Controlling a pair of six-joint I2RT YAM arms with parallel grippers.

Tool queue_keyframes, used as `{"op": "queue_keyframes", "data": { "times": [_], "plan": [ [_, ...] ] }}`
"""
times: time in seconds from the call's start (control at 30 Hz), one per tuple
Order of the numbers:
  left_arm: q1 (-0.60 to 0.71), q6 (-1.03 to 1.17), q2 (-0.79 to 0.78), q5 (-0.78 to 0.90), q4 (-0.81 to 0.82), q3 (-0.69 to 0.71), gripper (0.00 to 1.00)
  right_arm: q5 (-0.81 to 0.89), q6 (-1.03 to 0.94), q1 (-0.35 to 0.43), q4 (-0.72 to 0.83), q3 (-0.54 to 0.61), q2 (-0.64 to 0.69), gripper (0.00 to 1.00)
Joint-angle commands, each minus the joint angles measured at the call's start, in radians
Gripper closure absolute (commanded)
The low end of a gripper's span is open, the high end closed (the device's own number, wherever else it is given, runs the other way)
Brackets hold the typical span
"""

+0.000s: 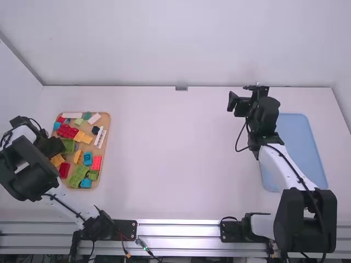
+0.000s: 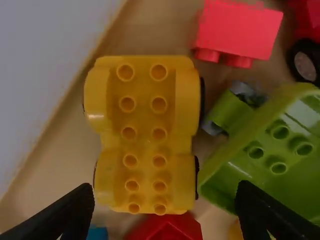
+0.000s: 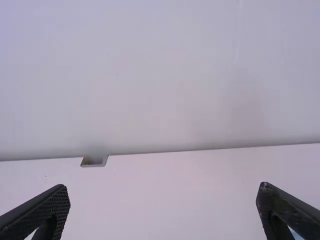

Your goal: Assemble lego blocks to make yellow taxi

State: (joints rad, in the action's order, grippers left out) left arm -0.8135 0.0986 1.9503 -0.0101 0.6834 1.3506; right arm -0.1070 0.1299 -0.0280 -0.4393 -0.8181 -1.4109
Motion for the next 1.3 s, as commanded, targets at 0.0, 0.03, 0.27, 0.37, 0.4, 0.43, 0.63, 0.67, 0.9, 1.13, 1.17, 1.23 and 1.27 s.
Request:
{"op": "queue_keyframes", "data": {
  "times": [0.0,0.03,0.27,0.37,0.4,0.43,0.63,0.67,0.9,1.13,1.17,1.23,1.27],
  "plan": [
    [-0.005,0.004,-0.002,0.028,0.034,0.05,0.24,0.002,0.005,-0.005,-0.002,-0.039,-0.009,0.01],
    [-0.006,0.003,-0.002,0.029,0.063,0.069,0.24,0.002,0.005,-0.005,0.0,-0.039,-0.009,0.01],
    [-0.006,0.032,-0.002,0.029,0.144,0.126,0.26,0.002,0.005,-0.005,0.001,-0.039,-0.009,0.01],
    [-0.006,0.034,-0.002,0.017,0.167,0.126,0.25,0.002,0.005,-0.005,0.002,-0.039,-0.009,0.01],
    [-0.006,0.041,-0.002,0.018,0.172,0.121,0.25,0.002,0.005,-0.005,0.002,-0.039,-0.009,0.01],
    [-0.006,0.053,-0.002,0.021,0.174,0.117,0.25,0.002,0.005,-0.005,0.002,-0.039,-0.009,0.01],
    [-0.034,0.064,-0.002,0.022,0.177,0.097,0.24,0.003,0.005,-0.005,0.001,-0.039,-0.009,0.01],
    [-0.04,0.078,-0.002,0.027,0.18,0.092,0.24,0.002,0.005,-0.005,0.0,-0.039,-0.009,0.01],
    [-0.089,0.122,-0.002,0.102,0.142,0.035,0.2,0.002,0.005,-0.005,-0.002,-0.039,-0.009,0.01],
    [-0.096,0.157,-0.002,0.126,0.052,-0.024,0.14,0.002,0.005,-0.005,0.002,-0.039,-0.009,0.01],
    [-0.095,0.157,-0.002,0.126,0.033,-0.033,0.15,0.002,0.005,-0.005,0.002,-0.039,-0.009,0.01],
    [-0.095,0.157,-0.002,0.126,0.002,-0.048,0.14,0.002,0.005,-0.006,0.005,-0.039,-0.009,0.01],
    [-0.097,0.156,-0.002,0.126,-0.02,-0.057,0.16,0.002,0.005,-0.006,0.005,-0.039,-0.009,0.01]
  ]
}}
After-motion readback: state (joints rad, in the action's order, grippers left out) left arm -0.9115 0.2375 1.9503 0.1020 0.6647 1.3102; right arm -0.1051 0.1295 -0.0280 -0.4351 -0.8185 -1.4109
